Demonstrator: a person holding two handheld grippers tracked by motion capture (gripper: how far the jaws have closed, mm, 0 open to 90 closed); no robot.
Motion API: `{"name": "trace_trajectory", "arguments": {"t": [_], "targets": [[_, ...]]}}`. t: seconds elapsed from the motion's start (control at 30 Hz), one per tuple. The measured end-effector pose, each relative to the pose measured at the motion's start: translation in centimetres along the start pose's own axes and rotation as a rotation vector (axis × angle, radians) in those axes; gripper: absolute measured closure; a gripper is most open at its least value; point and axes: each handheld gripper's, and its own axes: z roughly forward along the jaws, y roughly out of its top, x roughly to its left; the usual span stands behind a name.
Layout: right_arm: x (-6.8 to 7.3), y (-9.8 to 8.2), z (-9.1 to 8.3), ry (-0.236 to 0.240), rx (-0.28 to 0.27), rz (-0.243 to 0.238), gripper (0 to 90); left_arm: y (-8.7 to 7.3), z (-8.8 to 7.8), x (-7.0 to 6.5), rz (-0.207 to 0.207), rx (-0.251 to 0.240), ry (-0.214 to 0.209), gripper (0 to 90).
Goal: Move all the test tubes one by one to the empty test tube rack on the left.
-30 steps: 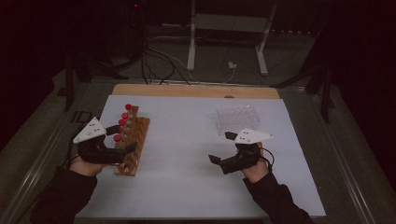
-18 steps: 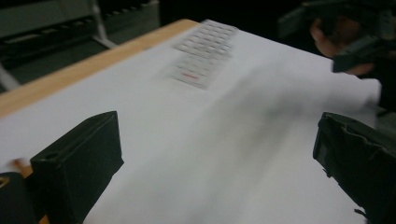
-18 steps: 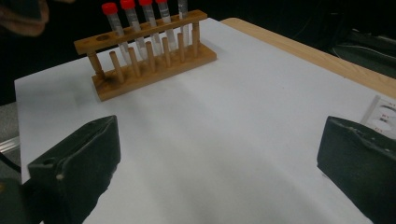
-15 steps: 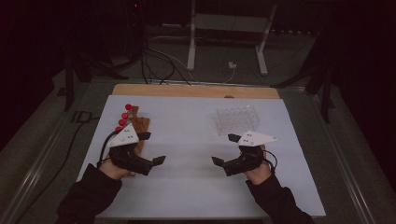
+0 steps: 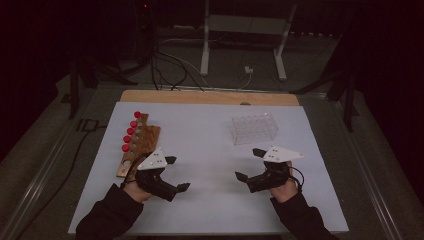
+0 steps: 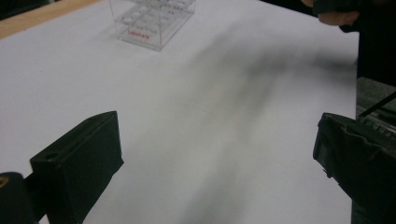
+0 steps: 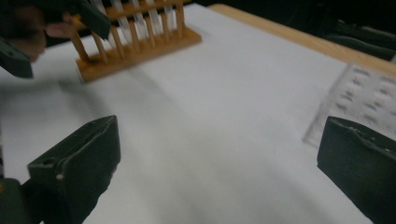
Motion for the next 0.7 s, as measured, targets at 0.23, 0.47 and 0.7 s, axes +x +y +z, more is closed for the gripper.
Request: {"name": "trace_trajectory", "arguments": {"t": [0.23,0.47,0.7], "targets": [[-0.7,-2.3,0.3,-0.039,0.085,-0.019,0.0,-1.4,0.5,-0.2,-0.009,0.001,0.024,2.1],[-1.2,-4.2,0.0,-0.061,0.147,-0.009,0.0,-2.9,0.7,-0.3,-0.026,0.025,0.019,2.1],[-2.0,-6.0,-1.2,-0.043,0.185,0.034,0.0,-4.0,0.6,-0.4,-0.017,0.053,0.025,2.1]]}}
